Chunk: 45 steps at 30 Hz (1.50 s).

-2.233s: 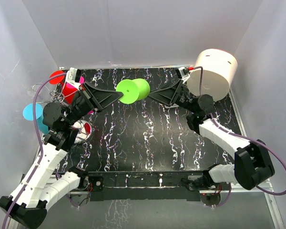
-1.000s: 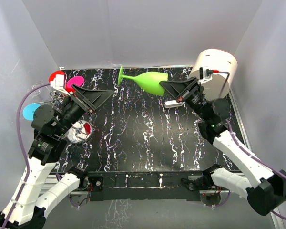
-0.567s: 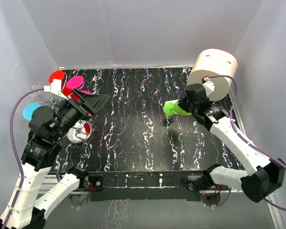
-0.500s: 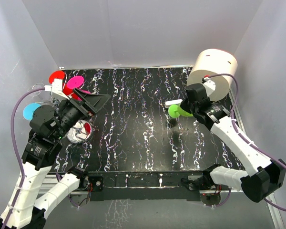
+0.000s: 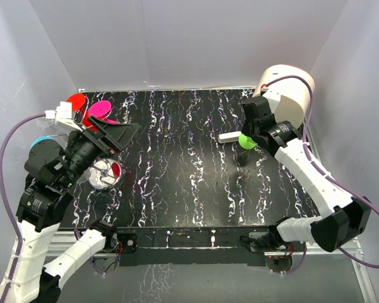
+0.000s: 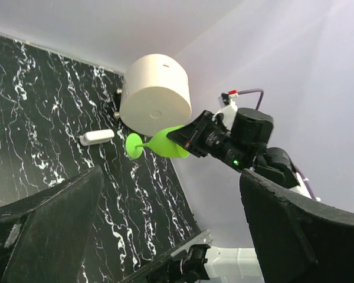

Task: Take the wine glass off the wine glass rack

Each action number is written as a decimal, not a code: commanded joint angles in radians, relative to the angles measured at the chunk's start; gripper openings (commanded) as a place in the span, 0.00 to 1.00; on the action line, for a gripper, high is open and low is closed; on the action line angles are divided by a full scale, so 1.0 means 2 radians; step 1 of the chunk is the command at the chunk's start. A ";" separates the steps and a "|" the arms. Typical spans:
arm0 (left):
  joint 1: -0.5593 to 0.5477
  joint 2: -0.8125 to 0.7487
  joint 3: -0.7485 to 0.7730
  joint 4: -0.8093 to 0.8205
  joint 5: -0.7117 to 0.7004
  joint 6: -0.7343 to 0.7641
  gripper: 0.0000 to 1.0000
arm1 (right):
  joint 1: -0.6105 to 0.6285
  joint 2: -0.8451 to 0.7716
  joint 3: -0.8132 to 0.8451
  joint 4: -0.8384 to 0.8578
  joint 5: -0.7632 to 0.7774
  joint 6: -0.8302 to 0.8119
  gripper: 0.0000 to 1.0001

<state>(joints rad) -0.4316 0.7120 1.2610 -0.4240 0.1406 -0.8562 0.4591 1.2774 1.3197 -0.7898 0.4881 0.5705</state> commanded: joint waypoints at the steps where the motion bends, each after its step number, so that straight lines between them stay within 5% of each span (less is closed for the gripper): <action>1: -0.002 -0.001 0.042 -0.031 -0.020 0.037 0.99 | -0.024 0.029 0.035 0.021 0.037 -0.012 0.00; 32: -0.002 0.070 0.252 -0.182 -0.145 0.200 0.99 | -0.130 0.205 0.127 -0.049 -0.042 0.008 0.00; 36: -0.002 0.078 0.255 -0.189 -0.147 0.202 0.99 | -0.130 0.201 0.148 -0.055 -0.041 0.002 0.28; 42: -0.002 0.106 0.272 -0.208 -0.166 0.218 0.99 | -0.130 0.170 0.192 -0.073 -0.040 -0.023 0.48; 45: -0.002 0.122 0.280 -0.214 -0.188 0.242 0.99 | -0.130 0.141 0.179 -0.026 -0.140 -0.086 0.53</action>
<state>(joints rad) -0.4316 0.9077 1.7851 -0.8265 -0.1707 -0.4431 0.2020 1.6737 1.6447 -0.9272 0.3737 0.5282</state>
